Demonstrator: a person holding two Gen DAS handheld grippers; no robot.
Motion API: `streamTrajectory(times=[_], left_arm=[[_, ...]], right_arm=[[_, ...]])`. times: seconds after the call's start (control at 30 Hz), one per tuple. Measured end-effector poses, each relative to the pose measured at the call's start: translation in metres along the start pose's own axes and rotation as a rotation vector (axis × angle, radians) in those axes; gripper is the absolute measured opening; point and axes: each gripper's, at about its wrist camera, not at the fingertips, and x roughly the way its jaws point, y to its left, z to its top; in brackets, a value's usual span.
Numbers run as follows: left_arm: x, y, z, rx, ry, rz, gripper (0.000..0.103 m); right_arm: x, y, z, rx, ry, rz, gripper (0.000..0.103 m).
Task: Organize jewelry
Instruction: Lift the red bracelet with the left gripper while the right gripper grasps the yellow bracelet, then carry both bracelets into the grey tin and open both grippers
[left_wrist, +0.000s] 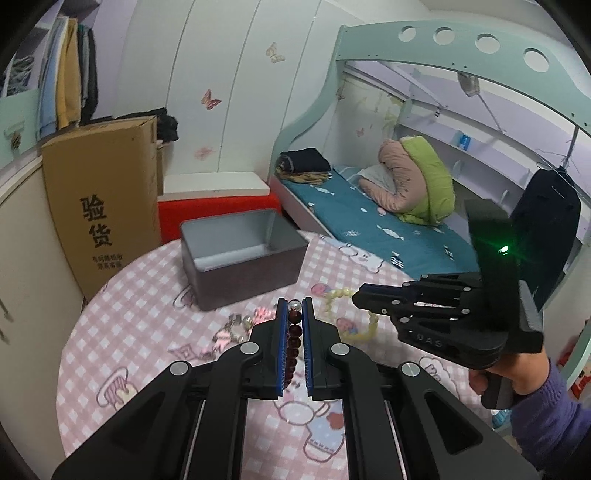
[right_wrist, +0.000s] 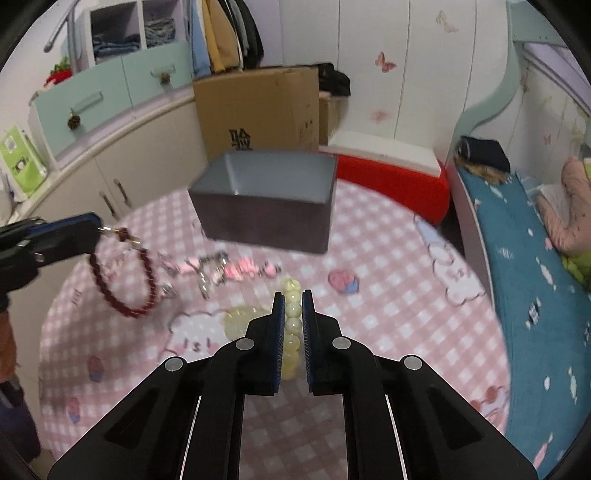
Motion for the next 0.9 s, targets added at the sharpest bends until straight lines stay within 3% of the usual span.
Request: streamTrajectory(times=[0.3,0.53,0.73,0.9], left_arm=[[0.011,-0.006,0.053,0.058,-0.008,-0.008,0.006],[0.041,0.018,0.096,-0.004,0.003,0.016,0.006],[0.08,0.046,0.102,-0.052,0.04,0.102,0.006],[0.117,0.064,0.09,-0.087,0.106,0.112,0.006]], right_arm=[[-0.023,-0.003,0.054,-0.011,-0.094,-0.021,0.01],[-0.007,-0.003,0.103,0.011,-0.137,-0.029,0.01],[0.032,-0.007,0.122,0.059,-0.12,-0.015,0.01],[0.067,-0.009,0.122,0.088,-0.074,0.006,0.01]])
